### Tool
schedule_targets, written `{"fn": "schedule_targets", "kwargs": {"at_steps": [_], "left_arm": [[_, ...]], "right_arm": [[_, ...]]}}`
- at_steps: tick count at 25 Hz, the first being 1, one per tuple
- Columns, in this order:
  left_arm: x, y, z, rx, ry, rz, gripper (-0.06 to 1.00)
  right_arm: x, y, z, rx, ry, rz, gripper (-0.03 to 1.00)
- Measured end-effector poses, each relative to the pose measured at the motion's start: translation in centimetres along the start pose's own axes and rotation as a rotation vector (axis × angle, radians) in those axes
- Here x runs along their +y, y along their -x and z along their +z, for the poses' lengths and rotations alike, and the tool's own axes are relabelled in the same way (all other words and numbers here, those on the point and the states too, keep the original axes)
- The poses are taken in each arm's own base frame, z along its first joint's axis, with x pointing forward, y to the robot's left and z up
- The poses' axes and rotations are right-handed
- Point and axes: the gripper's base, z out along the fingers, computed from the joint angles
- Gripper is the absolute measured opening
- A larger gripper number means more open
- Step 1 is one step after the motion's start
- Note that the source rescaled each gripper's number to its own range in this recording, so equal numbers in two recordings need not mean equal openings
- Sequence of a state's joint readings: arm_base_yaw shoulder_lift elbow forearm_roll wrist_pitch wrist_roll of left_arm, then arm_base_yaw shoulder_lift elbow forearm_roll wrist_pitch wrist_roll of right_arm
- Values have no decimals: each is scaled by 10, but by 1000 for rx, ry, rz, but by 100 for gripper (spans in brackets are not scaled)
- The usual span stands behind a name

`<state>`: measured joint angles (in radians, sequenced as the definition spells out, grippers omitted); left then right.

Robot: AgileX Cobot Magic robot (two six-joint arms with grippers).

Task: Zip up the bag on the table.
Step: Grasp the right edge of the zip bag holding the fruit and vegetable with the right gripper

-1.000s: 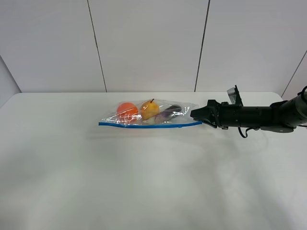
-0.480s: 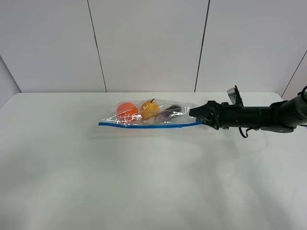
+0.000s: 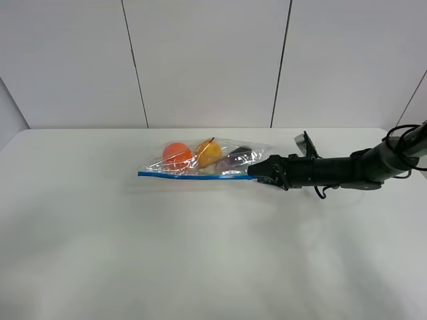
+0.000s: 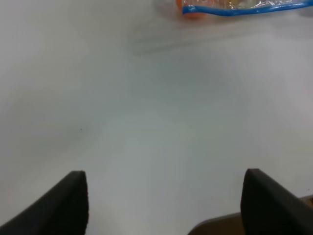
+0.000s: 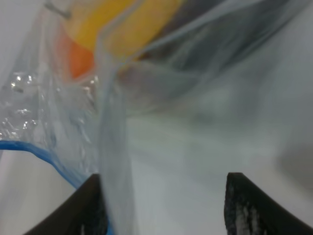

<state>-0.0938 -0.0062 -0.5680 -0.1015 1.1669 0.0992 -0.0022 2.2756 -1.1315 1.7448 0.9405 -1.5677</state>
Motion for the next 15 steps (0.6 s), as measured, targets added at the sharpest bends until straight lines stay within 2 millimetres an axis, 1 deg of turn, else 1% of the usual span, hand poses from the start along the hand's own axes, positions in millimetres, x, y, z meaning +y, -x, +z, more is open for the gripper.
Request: {"fn": "schedule_targets", "kwargs": {"at_steps": [3,6,12,15], "left_arm": [[0,0,0,0,0,0,100],[0,0,0,0,0,0,100],[0,0,0,1,0,0,100],[0,0,0,1,0,0,100]], "right_arm": [[3,6,14,7,12,-27,83],[7,12,19,1,12,-38,83],[8,14,19,-3,11,-9,83],[3,16,13,-6,13,18,83]]}}
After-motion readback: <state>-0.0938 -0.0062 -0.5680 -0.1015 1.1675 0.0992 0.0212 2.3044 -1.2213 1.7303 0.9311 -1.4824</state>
